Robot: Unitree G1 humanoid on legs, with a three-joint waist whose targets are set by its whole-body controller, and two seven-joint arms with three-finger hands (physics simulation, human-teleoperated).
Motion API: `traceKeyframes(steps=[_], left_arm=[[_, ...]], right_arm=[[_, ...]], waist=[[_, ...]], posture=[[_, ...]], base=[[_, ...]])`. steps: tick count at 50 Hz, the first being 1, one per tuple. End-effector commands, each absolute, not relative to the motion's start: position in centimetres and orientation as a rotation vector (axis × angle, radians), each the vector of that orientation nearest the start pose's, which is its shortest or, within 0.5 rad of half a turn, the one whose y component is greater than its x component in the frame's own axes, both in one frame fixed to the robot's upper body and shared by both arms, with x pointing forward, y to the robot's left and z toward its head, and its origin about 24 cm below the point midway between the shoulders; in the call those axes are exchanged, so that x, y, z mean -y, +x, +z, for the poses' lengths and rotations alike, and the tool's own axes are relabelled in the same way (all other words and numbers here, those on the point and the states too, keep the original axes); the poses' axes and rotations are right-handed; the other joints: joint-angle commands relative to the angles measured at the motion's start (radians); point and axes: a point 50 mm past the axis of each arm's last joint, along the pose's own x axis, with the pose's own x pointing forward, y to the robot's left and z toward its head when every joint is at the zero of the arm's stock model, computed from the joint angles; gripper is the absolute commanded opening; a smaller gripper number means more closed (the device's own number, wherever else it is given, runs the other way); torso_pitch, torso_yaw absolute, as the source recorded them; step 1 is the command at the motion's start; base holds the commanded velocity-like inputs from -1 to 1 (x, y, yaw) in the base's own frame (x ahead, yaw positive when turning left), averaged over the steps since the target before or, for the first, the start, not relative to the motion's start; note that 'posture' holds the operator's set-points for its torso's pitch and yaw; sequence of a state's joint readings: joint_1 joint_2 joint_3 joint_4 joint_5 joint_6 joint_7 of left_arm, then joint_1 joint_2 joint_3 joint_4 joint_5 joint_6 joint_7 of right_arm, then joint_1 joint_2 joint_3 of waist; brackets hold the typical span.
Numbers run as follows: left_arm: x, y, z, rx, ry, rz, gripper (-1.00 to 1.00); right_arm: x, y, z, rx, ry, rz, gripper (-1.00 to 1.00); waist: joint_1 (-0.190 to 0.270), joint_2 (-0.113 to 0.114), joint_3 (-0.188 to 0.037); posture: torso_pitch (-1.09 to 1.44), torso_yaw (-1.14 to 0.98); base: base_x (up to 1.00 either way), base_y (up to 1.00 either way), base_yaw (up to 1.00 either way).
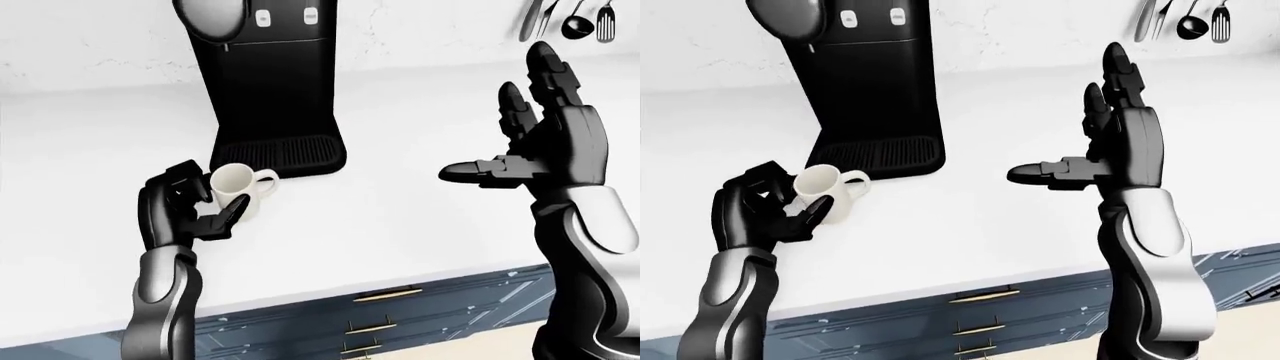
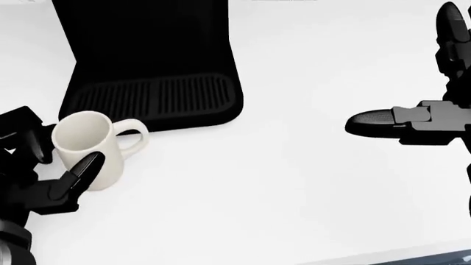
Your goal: Pick the mug from under the coffee machine dispenser and place it on the counter.
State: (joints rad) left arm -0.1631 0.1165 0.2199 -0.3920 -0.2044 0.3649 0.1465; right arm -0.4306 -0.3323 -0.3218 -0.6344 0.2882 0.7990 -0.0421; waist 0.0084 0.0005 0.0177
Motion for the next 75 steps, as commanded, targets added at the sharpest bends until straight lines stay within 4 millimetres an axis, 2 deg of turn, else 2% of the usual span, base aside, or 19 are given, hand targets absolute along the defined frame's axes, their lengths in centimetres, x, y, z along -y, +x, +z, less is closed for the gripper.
traceKeyframes(steps=[1, 9, 10, 11, 13, 29, 38, 41, 45, 57, 75], left_arm=[[-20.5, 26.1, 14.8, 0.241, -0.096, 0.231, -1.0], [-20.1, 26.0, 14.1, 0.208, -0.107, 0.202, -1.0], [-20.0, 26.0, 14.1, 0.206, -0.106, 0.2, -0.47], [-20.0, 25.9, 14.1, 0.205, -0.106, 0.199, -0.13], [-20.0, 25.9, 14.2, 0.206, -0.106, 0.198, 0.99], [-20.2, 25.7, 14.7, 0.214, -0.107, 0.209, 1.0], [-20.3, 25.1, 17.4, 0.221, -0.113, 0.193, 1.0], [-19.7, 24.5, 17.7, 0.189, -0.144, 0.144, 1.0], [-20.0, 23.7, 18.3, 0.191, -0.121, 0.143, 1.0], [-21.8, 21.0, 23.4, 0.304, -0.057, 0.171, 1.0], [-23.9, 18.4, 30.9, 0.503, 0.026, 0.228, 1.0]], right_arm=[[21.1, 25.5, 25.2, 0.395, -0.071, -0.091, 1.0], [21.1, 25.4, 25.2, 0.395, -0.072, -0.091, 1.0], [21.1, 25.4, 25.2, 0.395, -0.072, -0.09, 1.0], [21.1, 25.4, 25.2, 0.395, -0.072, -0.09, 1.0], [21.1, 25.4, 25.2, 0.395, -0.073, -0.09, 1.0], [21.1, 25.3, 25.3, 0.398, -0.074, -0.09, 1.0], [21.1, 25.3, 25.4, 0.4, -0.074, -0.09, 1.0], [21.1, 25.4, 25.7, 0.402, -0.075, -0.09, 1.0], [21.1, 25.3, 25.7, 0.404, -0.076, -0.091, 1.0], [21.1, 25.3, 25.8, 0.405, -0.08, -0.091, 1.0], [21.2, 25.0, 26.5, 0.419, -0.082, -0.095, 1.0]], waist=[[0.001, -0.007, -0.014], [-0.001, -0.002, -0.017], [-0.001, -0.001, -0.017], [-0.001, -0.001, -0.018], [0.0, 0.001, -0.018], [-0.002, -0.001, -0.016], [-0.004, -0.006, -0.011], [-0.004, -0.007, -0.009], [-0.002, -0.007, -0.007], [-0.005, 0.0, 0.002], [-0.011, 0.022, 0.018]], posture=[[0.0, 0.0], [0.0, 0.0], [0.0, 0.0], [0.0, 0.0], [0.0, 0.0], [0.0, 0.0], [0.0, 0.0], [0.0, 0.0], [0.0, 0.0], [0.0, 0.0], [0.0, 0.0]], base=[[0.0, 0.0, 0.0], [0.0, 0.0, 0.0], [0.0, 0.0, 0.0], [0.0, 0.0, 0.0], [0.0, 0.0, 0.0], [0.0, 0.0, 0.0], [0.0, 0.0, 0.0], [0.0, 0.0, 0.0], [0.0, 0.0, 0.0], [0.0, 0.0, 0.0], [0.0, 0.0, 0.0]])
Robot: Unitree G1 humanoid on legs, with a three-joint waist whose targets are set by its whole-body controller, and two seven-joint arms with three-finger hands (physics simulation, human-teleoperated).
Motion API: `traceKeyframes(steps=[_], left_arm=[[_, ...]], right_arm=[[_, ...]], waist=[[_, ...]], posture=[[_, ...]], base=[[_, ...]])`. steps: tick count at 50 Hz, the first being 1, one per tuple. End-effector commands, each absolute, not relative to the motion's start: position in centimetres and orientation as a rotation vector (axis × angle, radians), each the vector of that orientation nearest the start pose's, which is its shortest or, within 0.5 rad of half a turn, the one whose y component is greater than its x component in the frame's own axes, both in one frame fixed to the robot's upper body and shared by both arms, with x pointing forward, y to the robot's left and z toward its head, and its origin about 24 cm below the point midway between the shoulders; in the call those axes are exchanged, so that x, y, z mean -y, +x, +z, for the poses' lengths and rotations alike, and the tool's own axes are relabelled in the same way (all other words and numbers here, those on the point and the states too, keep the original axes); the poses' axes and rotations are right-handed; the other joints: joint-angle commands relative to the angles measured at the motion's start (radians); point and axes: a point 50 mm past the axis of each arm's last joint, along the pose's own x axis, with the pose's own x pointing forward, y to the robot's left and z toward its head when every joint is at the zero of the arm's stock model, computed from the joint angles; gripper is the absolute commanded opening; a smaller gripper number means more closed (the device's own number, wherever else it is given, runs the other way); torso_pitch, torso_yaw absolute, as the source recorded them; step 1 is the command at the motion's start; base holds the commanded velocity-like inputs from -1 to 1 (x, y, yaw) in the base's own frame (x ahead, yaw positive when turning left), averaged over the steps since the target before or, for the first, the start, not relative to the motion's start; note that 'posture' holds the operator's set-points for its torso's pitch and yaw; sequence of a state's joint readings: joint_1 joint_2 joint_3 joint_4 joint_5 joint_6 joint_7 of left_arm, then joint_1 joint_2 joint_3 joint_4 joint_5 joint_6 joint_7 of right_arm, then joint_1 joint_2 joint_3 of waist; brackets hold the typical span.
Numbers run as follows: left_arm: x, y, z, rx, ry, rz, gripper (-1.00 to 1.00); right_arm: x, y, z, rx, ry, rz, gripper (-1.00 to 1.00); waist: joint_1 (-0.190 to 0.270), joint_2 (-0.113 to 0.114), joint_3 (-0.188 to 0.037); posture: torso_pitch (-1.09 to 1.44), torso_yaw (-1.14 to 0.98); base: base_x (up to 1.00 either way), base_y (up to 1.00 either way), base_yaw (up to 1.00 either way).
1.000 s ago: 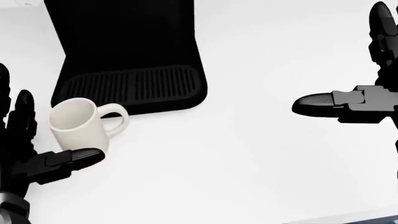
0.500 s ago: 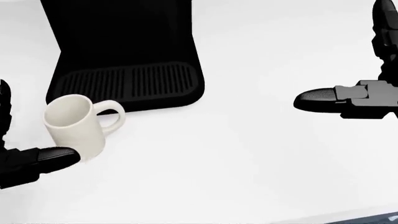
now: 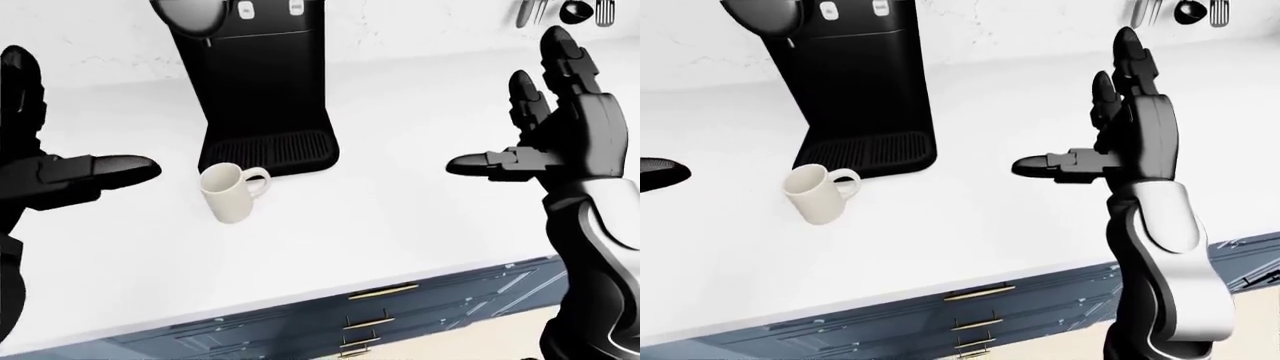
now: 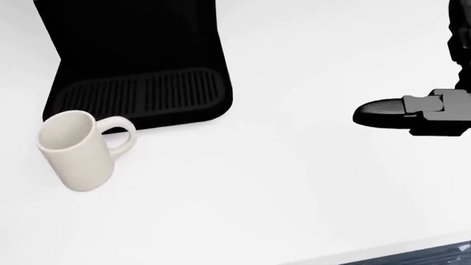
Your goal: Pick the mug from under the coffee machine dispenser and place it on the counter.
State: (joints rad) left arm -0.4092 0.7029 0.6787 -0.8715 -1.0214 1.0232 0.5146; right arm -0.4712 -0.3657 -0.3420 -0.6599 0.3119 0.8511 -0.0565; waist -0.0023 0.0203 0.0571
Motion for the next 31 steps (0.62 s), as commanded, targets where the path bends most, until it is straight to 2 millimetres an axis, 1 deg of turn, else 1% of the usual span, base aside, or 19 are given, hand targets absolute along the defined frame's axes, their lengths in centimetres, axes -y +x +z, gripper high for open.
traceKeyframes(steps=[1, 5, 19, 31], left_arm=[[-24.0, 18.2, 31.2, 0.511, 0.029, 0.229, 1.0], [-24.1, 17.9, 31.9, 0.529, 0.037, 0.234, 1.0], [-24.5, 16.9, 33.8, 0.581, 0.053, 0.246, 1.0], [-24.4, 16.6, 34.0, 0.591, 0.059, 0.245, 1.0]], right_arm=[[21.2, 25.0, 26.6, 0.42, -0.082, -0.096, 1.0], [21.3, 25.0, 26.8, 0.424, -0.082, -0.096, 1.0], [21.2, 24.9, 27.1, 0.431, -0.086, -0.093, 1.0], [21.2, 24.8, 26.9, 0.429, -0.087, -0.091, 1.0]], waist=[[0.0, 0.003, -0.02], [-0.001, 0.007, -0.015], [-0.004, 0.015, -0.01], [-0.006, 0.017, -0.008]], posture=[[0.0, 0.0], [0.0, 0.0], [0.0, 0.0], [0.0, 0.0]], base=[[0.0, 0.0, 0.0], [0.0, 0.0, 0.0], [0.0, 0.0, 0.0], [0.0, 0.0, 0.0]])
